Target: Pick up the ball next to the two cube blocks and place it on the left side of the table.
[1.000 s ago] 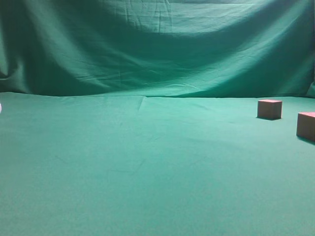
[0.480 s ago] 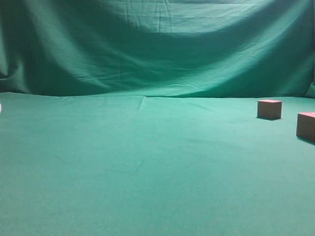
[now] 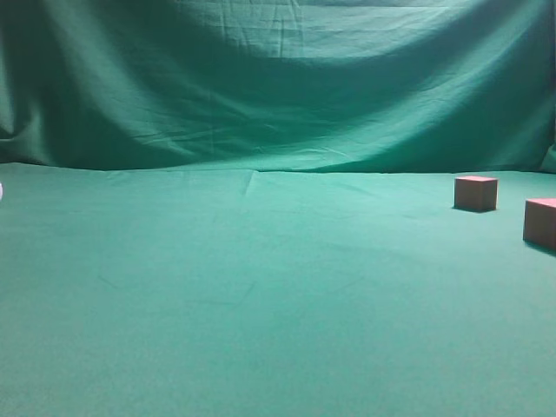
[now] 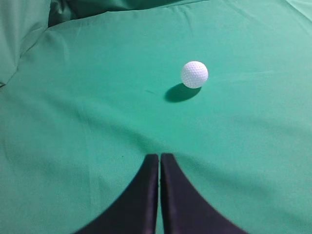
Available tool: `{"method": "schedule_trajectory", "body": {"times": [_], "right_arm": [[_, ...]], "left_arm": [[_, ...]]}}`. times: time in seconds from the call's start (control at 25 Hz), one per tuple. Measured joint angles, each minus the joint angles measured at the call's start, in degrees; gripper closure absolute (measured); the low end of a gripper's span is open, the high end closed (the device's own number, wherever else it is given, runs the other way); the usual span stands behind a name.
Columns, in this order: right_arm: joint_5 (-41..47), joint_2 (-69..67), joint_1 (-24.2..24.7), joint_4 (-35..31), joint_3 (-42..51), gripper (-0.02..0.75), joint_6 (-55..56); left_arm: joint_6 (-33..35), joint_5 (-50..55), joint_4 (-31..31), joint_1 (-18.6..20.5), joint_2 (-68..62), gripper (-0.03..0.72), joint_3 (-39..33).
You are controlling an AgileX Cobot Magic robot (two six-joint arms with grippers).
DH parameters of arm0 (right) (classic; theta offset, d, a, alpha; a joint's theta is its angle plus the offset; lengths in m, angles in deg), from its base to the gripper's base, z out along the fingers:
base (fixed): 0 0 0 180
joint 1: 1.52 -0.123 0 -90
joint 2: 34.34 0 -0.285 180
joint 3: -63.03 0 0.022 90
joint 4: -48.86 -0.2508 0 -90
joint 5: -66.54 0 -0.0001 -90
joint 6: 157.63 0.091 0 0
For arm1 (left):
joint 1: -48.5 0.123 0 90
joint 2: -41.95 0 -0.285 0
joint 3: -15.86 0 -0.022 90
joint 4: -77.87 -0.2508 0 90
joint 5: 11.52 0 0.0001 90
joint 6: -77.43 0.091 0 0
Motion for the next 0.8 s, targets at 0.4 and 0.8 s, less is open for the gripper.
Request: {"method": "schedule_trajectory", "body": {"times": [0.4,0.8], "right_arm": [[-1.1,3.1,0.9,0.0,6.7,0.738,0.2],[0.1,3.1,0.9,0.0,6.7,0.738,-0.1]], "left_arm": [[0.0,0.0,0.0,0.0,0.0,0.688,0.0],[0.0,0.0,0.0,0.0,0.0,0.688,0.0]]}}
